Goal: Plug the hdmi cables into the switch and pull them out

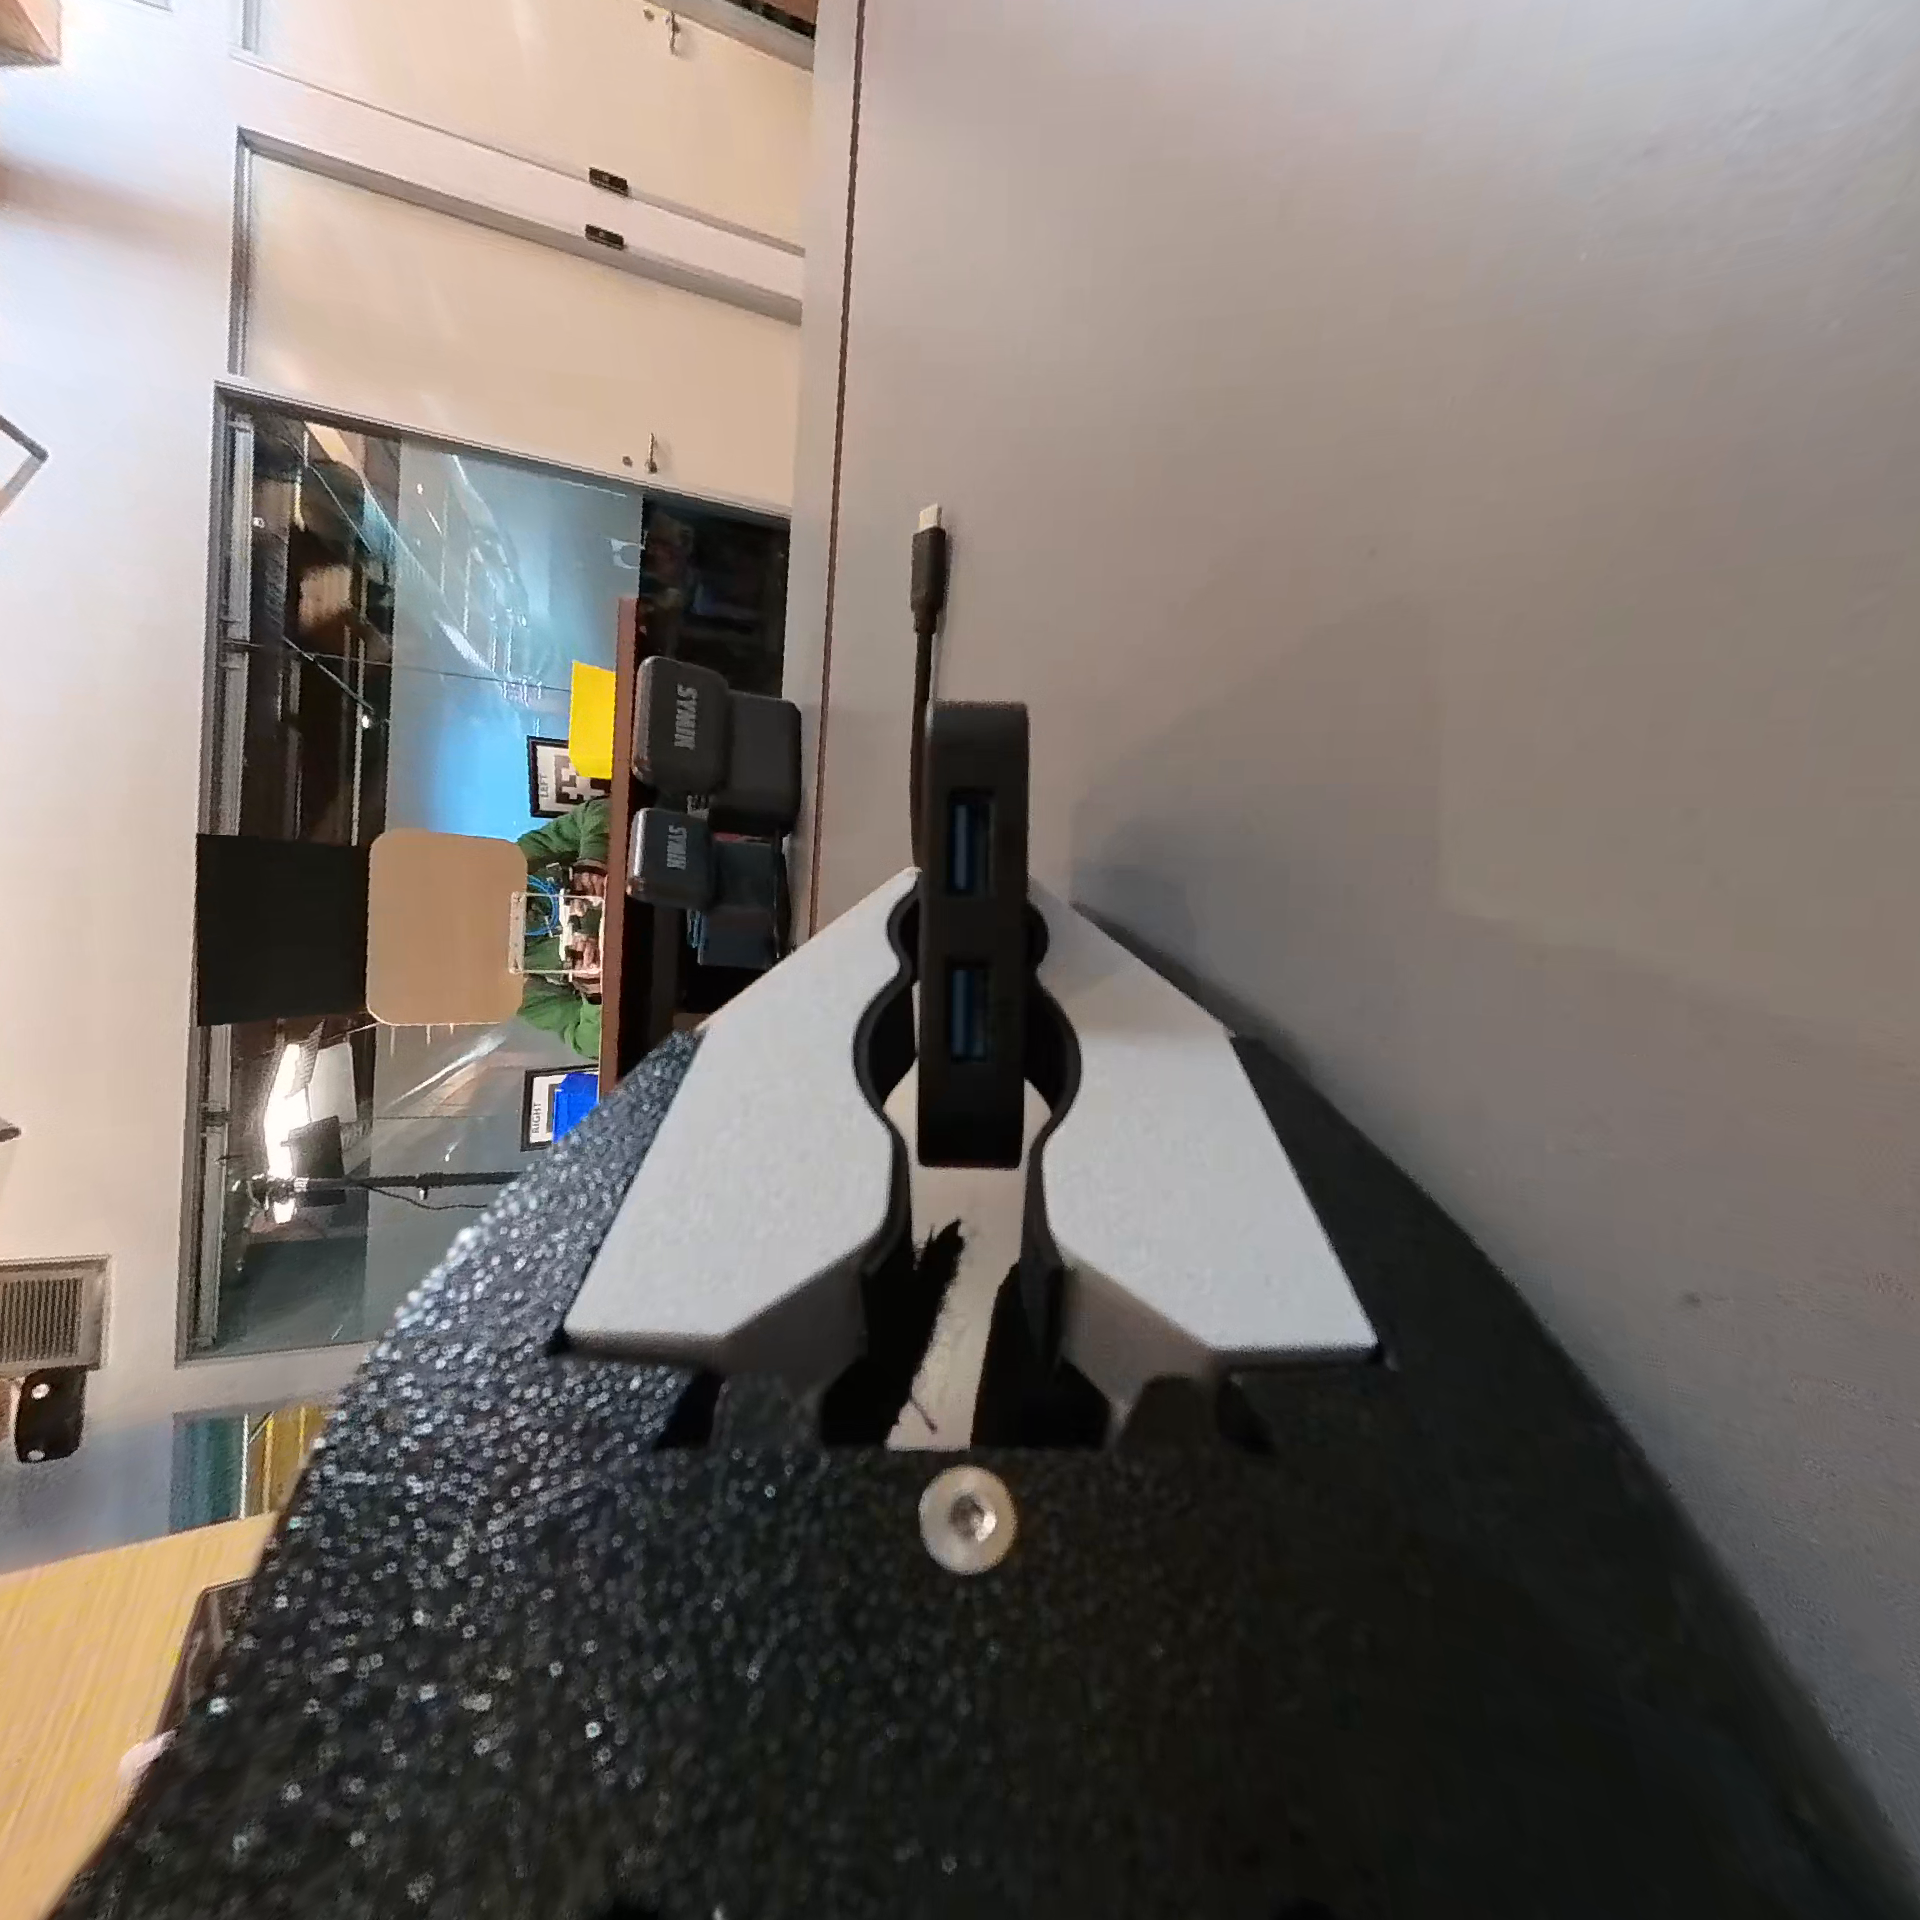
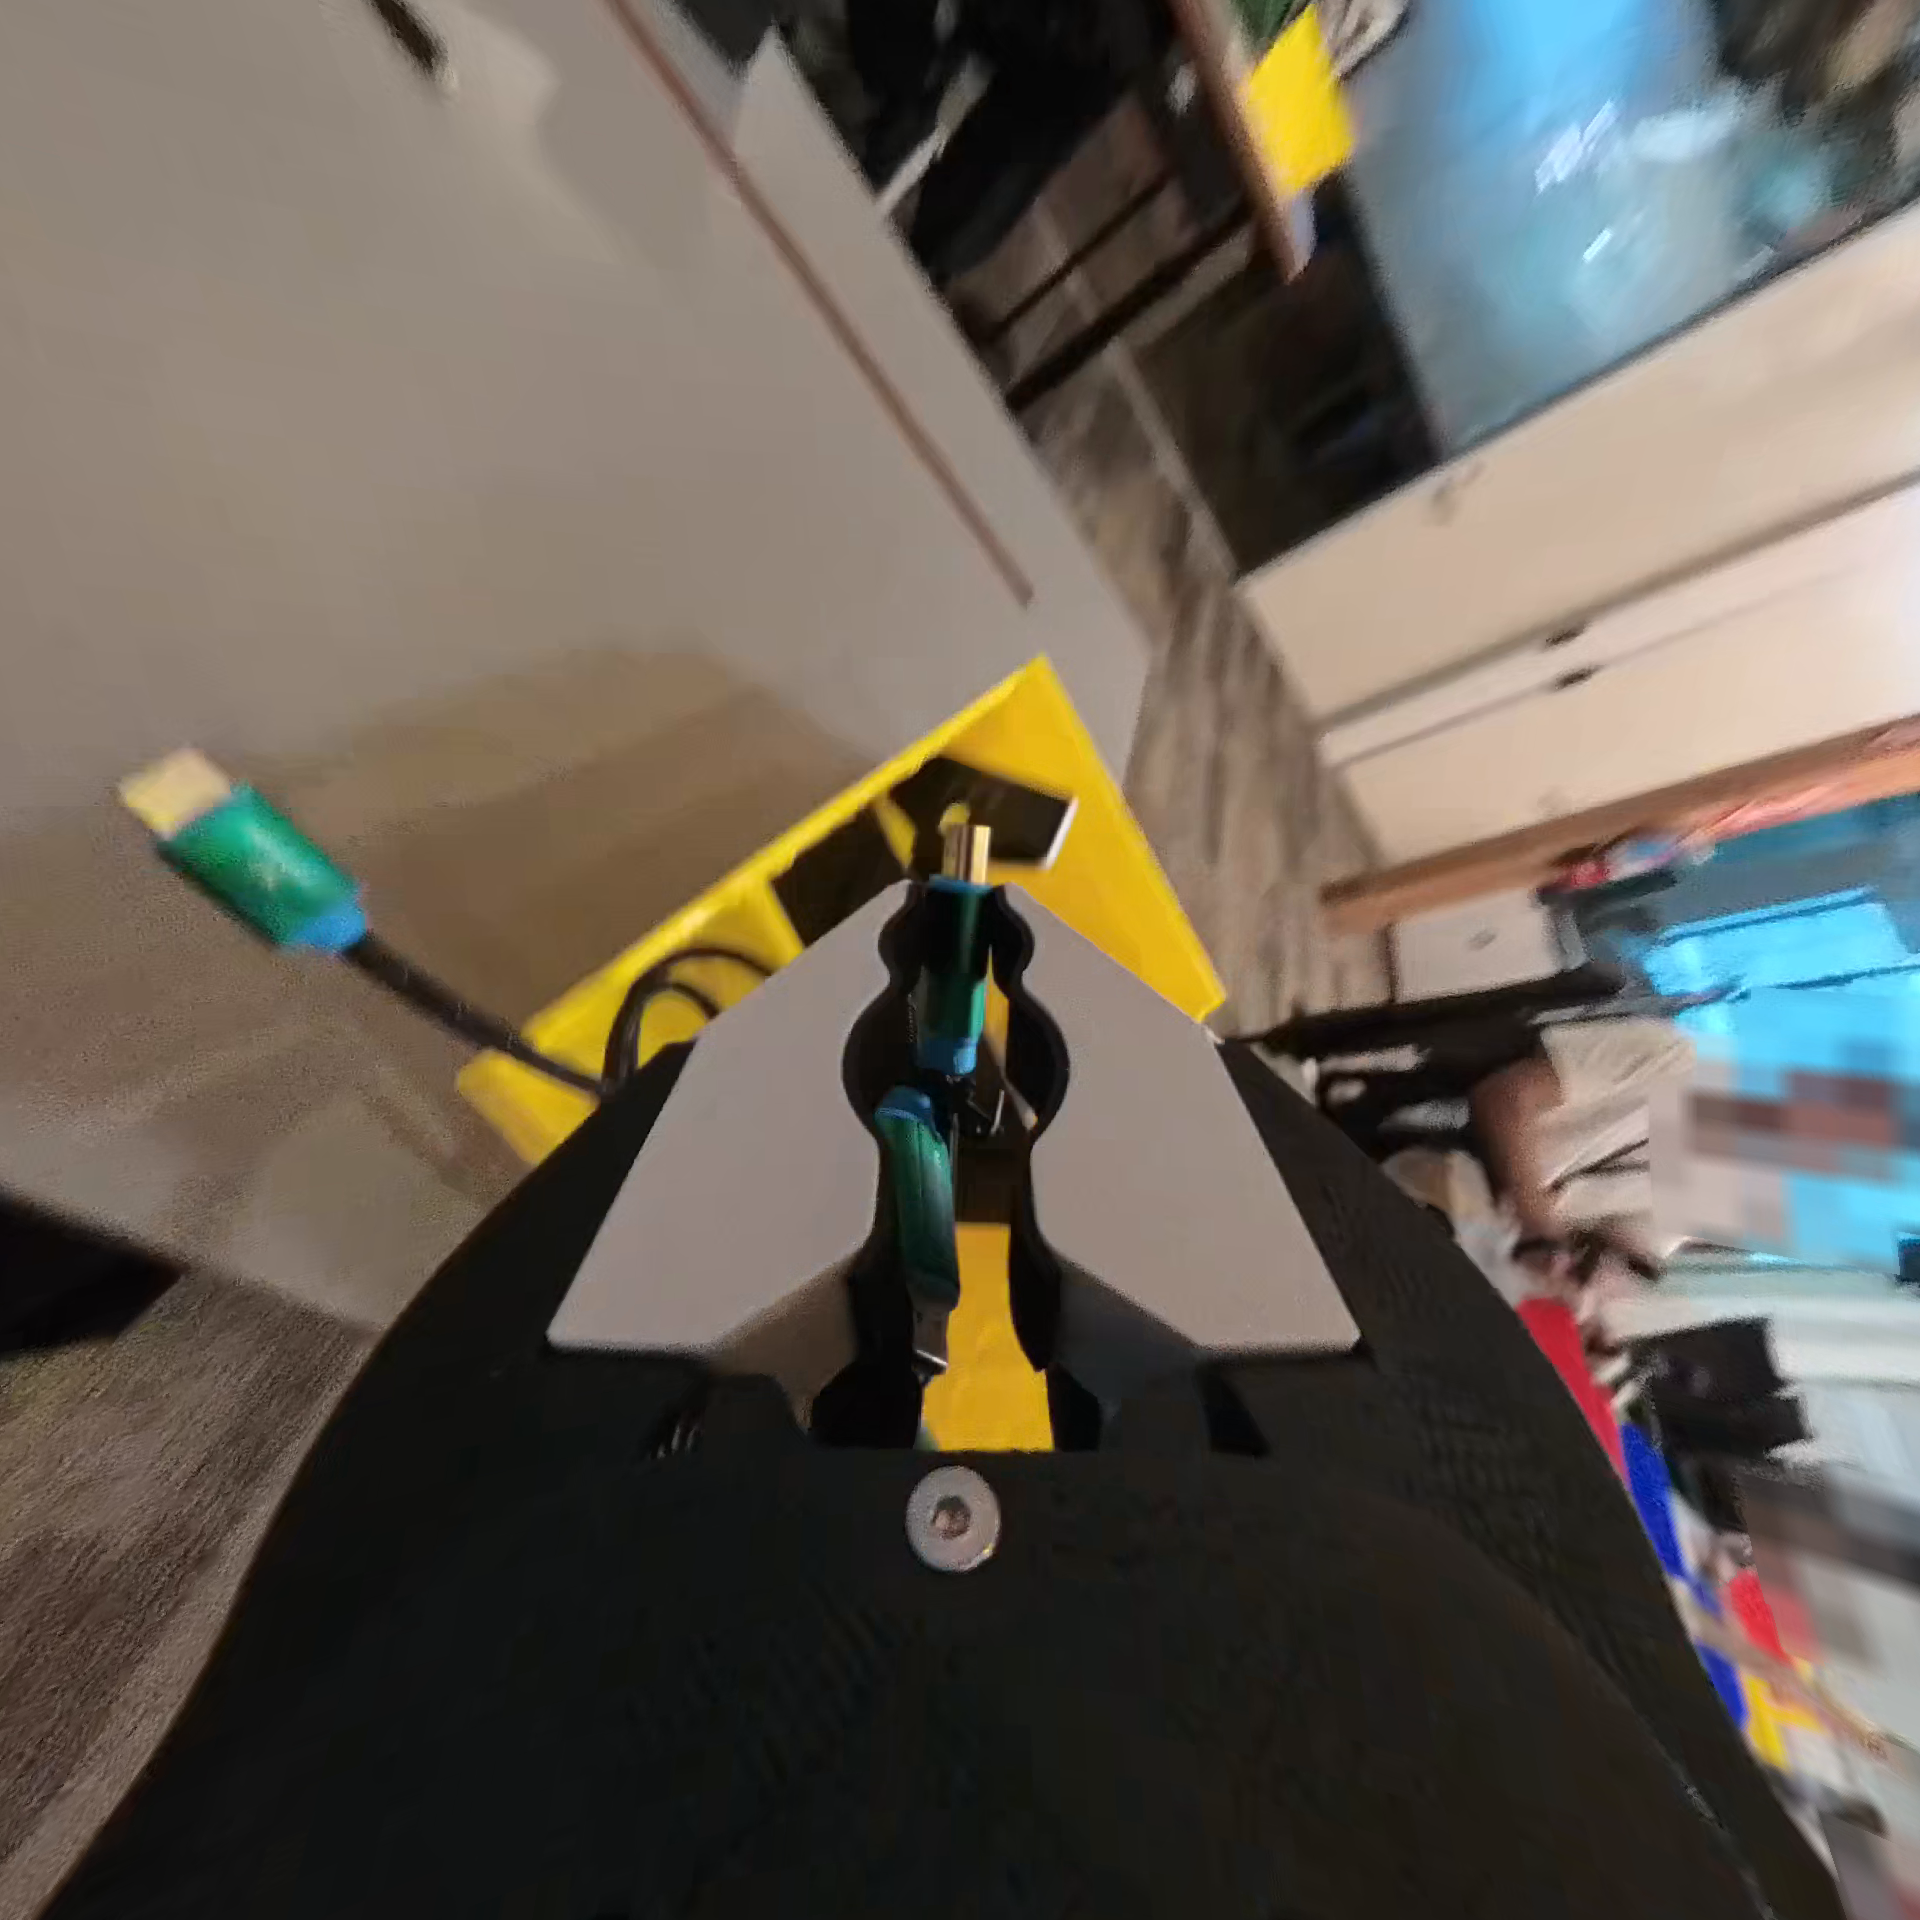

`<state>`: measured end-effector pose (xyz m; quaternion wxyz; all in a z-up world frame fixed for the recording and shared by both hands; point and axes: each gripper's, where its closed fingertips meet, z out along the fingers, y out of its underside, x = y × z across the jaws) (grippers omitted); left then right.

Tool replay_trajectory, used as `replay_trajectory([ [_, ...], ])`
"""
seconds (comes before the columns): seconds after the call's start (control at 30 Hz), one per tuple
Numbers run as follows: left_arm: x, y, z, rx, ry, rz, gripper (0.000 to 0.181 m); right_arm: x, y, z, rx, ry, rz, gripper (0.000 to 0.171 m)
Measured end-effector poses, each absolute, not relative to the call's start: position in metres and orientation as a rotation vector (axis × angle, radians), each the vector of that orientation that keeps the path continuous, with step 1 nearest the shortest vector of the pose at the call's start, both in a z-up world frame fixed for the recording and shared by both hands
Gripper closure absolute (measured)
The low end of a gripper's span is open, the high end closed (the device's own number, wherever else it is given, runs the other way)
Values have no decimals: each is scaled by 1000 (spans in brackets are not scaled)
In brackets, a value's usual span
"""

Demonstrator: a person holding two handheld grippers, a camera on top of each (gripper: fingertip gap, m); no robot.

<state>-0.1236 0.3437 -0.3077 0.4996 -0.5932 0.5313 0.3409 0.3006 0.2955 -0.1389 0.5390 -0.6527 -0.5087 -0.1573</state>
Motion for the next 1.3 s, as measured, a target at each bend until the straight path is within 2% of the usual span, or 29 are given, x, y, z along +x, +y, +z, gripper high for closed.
replay_trajectory([
  [0.13, -124, 343, -307, -1434, 1279, 821, 169, 331, 312, -180, -1709, -1245, -414, 160],
  [0.23, -123, 342, -306, -1428, 1280, 819, 169, 323, 328, -199, -1732, -1231, -290, 161],
  [0.27, -123, 342, -306, -1427, 1279, 816, 169, 317, 333, -201, -1733, -1200, -229, 155],
  [0.37, -122, 342, -306, -1431, 1272, 796, 170, 308, 336, -211, -1838, -1159, -85, 122],
  [0.4, -122, 342, -306, -1433, 1270, 789, 170, 308, 336, -210, -1854, -1148, -89, 115],
  [0.6, -118, 342, -305, -1427, 1273, 765, 170, 294, 320, -144, -1667, -1087, -475, 115],
  [0.7, -114, 341, -304, -1413, 1277, 750, 169, 234, 309, -115, -1455, -1153, -482, 116],
  [0.77, -109, 338, -301, -1375, 1280, 733, 170, 169, 303, -114, -1294, -1257, -359, 116],
  [0.87, -94, 328, -293, -1287, 1297, 659, 170, 70, 304, -138, -1068, -1391, -159, 116],
  [1.0, -88, 322, -291, -1254, 1306, 596, 170, -27, 307, -208, -872, -1591, -15, 115],
  [1.13, -82, 317, -282, -1197, 1282, 561, 170, -66, 331, -271, -822, -1729, -147, 115],
  [1.3, -66, 298, -252, -1024, 1210, 456, 171, -87, 336, -290, -741, -1743, -91, 115],
])
